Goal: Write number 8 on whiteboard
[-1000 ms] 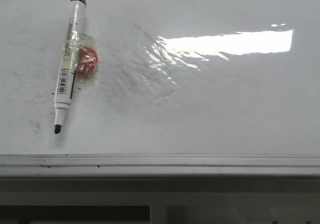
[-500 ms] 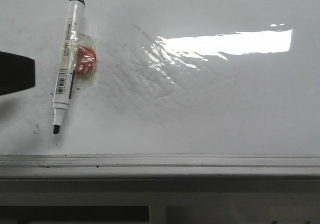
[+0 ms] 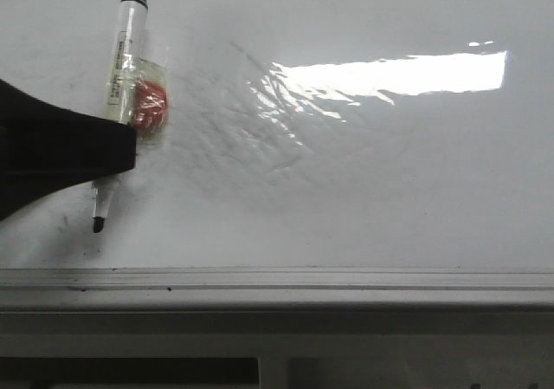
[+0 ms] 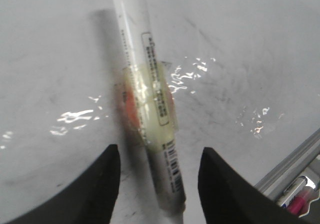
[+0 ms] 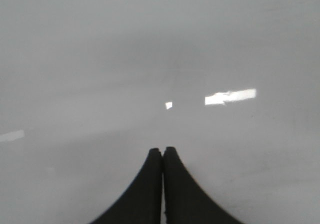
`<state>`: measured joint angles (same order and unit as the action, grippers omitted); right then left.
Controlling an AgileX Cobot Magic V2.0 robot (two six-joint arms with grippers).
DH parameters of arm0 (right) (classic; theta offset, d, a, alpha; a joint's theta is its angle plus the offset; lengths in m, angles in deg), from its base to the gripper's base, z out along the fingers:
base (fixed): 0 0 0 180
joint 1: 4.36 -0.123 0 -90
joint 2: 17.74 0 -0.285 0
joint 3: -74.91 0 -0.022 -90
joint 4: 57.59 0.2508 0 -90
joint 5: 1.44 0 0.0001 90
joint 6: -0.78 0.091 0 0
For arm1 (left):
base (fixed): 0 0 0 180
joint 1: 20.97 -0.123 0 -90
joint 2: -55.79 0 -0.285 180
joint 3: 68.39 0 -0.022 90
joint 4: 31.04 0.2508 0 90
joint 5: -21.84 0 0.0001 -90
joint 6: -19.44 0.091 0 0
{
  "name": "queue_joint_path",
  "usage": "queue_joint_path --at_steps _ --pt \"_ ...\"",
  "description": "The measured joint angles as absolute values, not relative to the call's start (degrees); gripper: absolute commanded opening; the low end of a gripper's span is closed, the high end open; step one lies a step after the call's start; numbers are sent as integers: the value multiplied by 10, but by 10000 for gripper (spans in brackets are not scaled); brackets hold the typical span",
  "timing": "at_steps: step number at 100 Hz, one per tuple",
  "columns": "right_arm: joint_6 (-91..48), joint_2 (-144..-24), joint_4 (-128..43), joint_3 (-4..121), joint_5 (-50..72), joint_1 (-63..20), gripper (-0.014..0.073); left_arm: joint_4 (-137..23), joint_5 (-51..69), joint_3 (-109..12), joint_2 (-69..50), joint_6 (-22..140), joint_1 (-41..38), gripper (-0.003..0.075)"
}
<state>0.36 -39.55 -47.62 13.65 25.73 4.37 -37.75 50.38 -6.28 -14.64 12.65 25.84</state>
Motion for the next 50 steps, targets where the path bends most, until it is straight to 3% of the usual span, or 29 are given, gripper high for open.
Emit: queue_joint_path --at_steps 12,19,36,50 --pt "4 -396 -476 136 257 44 -64 -370 522 -68 -168 127 261 329" --pt "4 -396 -476 136 257 44 -63 -365 529 -70 -177 127 261 279" --pt "4 -396 -476 136 271 25 -63 -376 532 -70 -184 127 261 -24" --pt "4 -398 -476 136 276 -43 -63 -376 529 -70 -185 128 263 -20"
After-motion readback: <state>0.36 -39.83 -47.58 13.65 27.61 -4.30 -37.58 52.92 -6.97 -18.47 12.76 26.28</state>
